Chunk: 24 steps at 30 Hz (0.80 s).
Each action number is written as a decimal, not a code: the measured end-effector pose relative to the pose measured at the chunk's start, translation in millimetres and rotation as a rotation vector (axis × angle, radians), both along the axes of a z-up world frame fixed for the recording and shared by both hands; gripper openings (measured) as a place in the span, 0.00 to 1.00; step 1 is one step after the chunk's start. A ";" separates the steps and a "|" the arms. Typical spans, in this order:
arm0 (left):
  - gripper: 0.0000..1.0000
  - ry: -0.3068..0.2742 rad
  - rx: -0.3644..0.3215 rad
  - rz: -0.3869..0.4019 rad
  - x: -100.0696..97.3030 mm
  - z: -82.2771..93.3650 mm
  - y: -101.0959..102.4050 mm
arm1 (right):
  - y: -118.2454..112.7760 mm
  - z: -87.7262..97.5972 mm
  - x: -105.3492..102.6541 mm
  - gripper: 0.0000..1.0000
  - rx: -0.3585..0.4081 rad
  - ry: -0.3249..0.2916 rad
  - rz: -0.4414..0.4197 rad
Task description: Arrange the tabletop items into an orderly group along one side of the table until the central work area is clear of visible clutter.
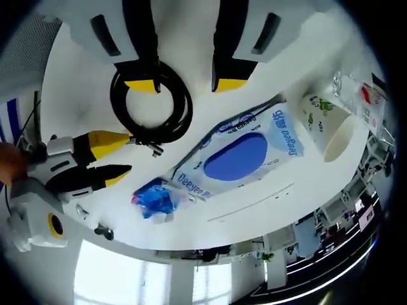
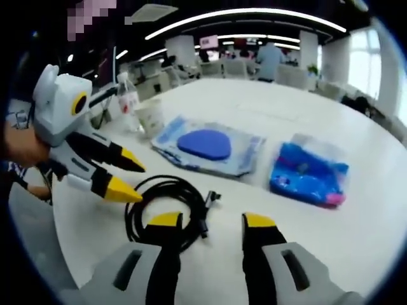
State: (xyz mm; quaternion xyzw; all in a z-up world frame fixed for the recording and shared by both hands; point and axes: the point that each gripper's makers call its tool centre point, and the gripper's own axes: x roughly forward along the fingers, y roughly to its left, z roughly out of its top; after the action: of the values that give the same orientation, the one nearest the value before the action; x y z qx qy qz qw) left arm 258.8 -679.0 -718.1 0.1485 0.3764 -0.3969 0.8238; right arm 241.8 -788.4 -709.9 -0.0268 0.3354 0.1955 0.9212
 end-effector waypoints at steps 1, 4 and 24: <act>0.32 -0.002 -0.002 0.001 -0.2 1.1 1.0 | -0.1 0.9 -0.3 0.40 -0.002 -0.001 -0.001; 0.33 -0.013 -0.008 0.014 -0.1 5.8 5.5 | -0.6 4.2 -1.6 0.47 -0.006 -0.002 -0.005; 0.60 -0.104 -0.038 0.094 0.6 36.9 30.0 | -1.7 33.5 -3.6 0.68 -0.027 -0.056 0.015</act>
State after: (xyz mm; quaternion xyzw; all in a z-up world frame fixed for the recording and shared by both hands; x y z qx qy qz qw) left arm 259.4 -649.0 -681.2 0.1356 0.3320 -0.3567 0.8627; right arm 238.2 -790.0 -676.4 -0.0472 0.3119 0.1969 0.9283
